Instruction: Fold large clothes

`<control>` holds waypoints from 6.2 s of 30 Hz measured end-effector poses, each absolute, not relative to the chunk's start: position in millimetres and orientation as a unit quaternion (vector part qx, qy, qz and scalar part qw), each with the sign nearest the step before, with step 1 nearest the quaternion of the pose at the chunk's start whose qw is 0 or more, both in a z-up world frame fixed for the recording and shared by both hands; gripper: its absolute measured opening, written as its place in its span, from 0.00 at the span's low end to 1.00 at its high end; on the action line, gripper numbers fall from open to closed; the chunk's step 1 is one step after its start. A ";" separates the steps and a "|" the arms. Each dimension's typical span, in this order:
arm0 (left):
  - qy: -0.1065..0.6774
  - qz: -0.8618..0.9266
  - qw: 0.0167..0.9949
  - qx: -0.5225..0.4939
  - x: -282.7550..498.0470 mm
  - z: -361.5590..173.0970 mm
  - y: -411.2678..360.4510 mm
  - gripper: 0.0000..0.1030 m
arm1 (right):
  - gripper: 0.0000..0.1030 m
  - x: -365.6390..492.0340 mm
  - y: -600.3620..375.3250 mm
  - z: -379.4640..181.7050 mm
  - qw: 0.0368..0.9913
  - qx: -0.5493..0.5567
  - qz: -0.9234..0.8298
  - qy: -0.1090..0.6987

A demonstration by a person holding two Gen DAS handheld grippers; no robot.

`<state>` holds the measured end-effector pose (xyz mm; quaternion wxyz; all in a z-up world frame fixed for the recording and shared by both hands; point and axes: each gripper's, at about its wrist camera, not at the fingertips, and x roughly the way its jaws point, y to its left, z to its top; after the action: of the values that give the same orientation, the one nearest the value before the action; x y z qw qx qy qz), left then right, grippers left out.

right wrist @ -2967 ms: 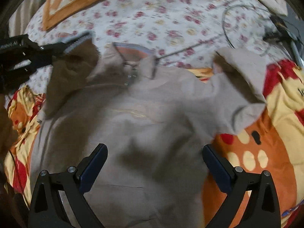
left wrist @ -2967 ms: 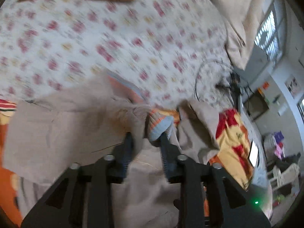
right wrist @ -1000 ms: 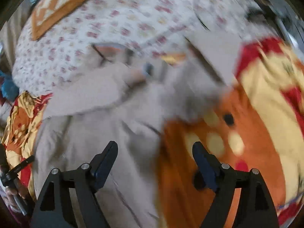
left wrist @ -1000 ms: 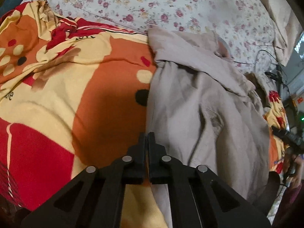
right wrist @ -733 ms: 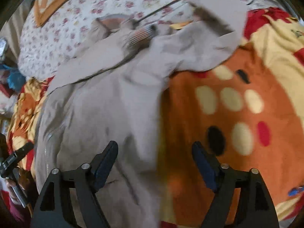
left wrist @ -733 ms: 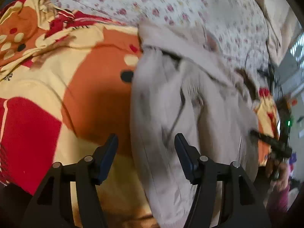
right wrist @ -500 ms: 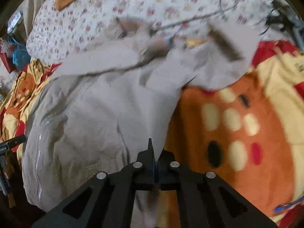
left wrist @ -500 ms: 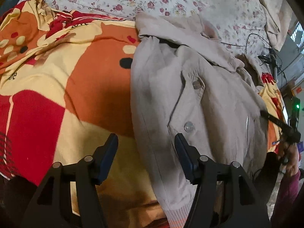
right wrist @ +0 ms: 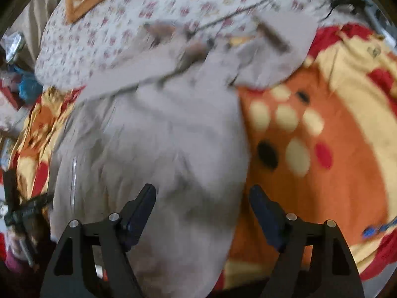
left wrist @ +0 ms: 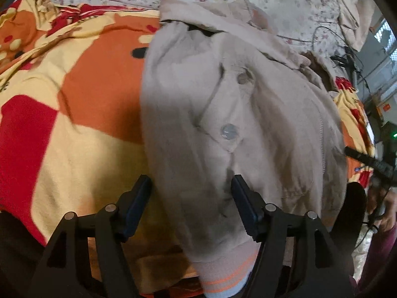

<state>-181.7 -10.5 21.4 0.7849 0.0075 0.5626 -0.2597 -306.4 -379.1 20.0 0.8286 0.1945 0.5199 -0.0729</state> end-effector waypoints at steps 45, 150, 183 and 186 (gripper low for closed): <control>0.505 -0.222 0.830 0.089 -122.1 33.2 -103.0 0.63 | 0.52 -223.9 -360.8 5.3 0.829 0.121 -0.077 0.541; 0.482 -0.181 0.856 -0.037 -79.0 67.8 -35.7 0.83 | 0.77 -30.5 -250.0 83.2 0.875 0.066 0.101 0.469; 0.470 -0.196 0.858 -0.071 8.8 86.3 -97.2 0.84 | 0.61 -148.8 -391.8 92.8 0.871 0.148 0.028 0.467; 0.484 -0.175 0.855 -0.064 25.0 73.2 -119.6 0.84 | 0.64 -166.4 -420.1 92.3 0.871 0.157 -0.007 0.466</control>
<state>25.0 -119.6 73.2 0.8548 -0.0637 0.4845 -0.1746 -166.4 -420.1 92.2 0.8707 0.1572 0.4659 -0.0068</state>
